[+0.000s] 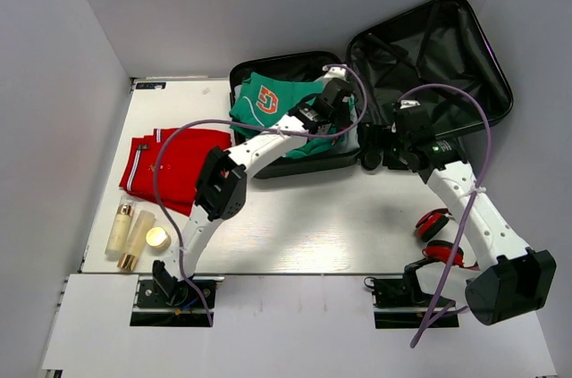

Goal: Pack the luggage

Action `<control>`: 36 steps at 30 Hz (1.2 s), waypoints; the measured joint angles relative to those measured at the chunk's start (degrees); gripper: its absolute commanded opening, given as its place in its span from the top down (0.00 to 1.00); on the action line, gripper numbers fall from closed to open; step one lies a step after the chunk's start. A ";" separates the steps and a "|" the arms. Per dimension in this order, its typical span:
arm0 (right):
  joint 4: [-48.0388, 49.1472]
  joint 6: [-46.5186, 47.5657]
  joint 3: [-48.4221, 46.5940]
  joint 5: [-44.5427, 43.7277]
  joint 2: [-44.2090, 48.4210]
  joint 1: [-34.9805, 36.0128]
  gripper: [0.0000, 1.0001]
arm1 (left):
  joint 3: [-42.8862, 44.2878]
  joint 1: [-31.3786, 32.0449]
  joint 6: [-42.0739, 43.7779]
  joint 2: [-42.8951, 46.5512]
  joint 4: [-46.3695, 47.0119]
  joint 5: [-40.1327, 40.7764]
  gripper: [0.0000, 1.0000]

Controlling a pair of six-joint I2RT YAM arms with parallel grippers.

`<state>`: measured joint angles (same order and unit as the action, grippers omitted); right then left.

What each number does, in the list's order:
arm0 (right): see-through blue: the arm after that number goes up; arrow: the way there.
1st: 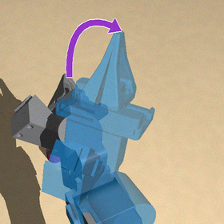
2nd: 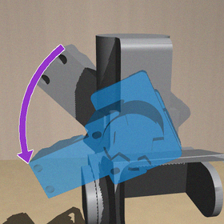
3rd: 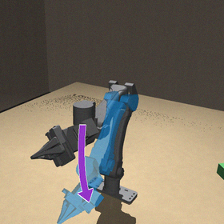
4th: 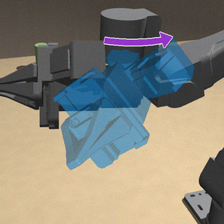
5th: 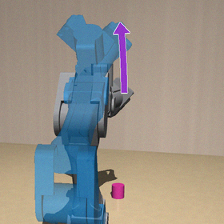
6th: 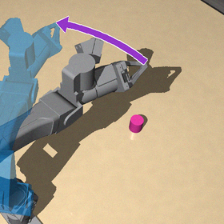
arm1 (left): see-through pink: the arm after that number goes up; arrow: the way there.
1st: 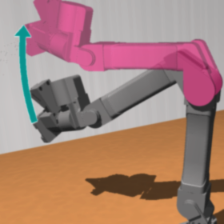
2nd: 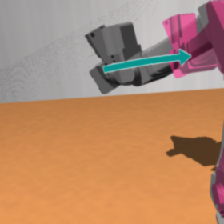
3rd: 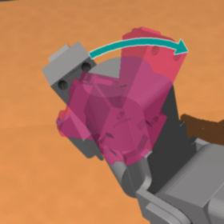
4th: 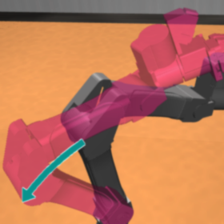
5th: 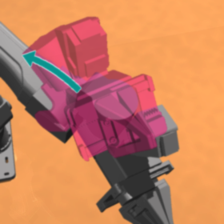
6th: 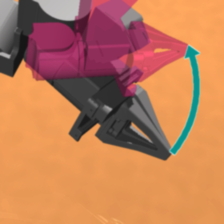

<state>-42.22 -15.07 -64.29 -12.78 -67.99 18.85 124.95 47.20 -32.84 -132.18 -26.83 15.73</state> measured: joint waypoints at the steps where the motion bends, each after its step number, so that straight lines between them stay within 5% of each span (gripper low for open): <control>1: -0.02 -0.07 0.42 0.04 0.33 -0.11 0.10 | 0.09 0.35 -0.42 -0.81 1.11 0.42 1.00; 10: -1.27 -1.05 4.22 1.03 2.89 -0.70 0.10 | 3.48 0.74 -2.38 -8.70 14.86 3.98 1.00; 12: -1.53 -1.05 4.24 1.38 2.86 -0.90 0.10 | 4.61 0.74 -2.38 -10.51 17.44 4.92 0.91; 13: -1.51 -1.05 4.24 1.40 2.86 -0.90 0.10 | 5.31 0.76 -2.32 -11.28 18.36 5.38 0.72; 14: -1.53 -1.03 4.24 1.42 2.86 -0.90 0.10 | 5.46 0.74 -2.10 -11.72 19.12 5.79 0.05; 15: -1.53 -1.01 4.24 1.42 2.80 -0.90 0.10 | 5.14 0.74 -1.57 -11.72 19.74 6.05 0.00; 23: -1.55 -0.31 4.00 2.69 1.16 -1.11 0.10 | -18.43 1.16 2.58 5.88 24.39 4.87 0.00; 32: 2.91 1.64 2.67 7.48 -1.20 -1.11 0.10 | -25.70 -3.28 11.80 28.76 17.14 8.81 0.01; 36: 5.16 2.64 -4.50 12.59 -7.19 -1.11 0.10 | -25.33 -9.94 12.74 30.77 12.94 10.73 0.06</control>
<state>-37.06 -12.43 -68.79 -0.19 -75.18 17.74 99.61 37.26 -20.10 -101.41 -13.89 26.46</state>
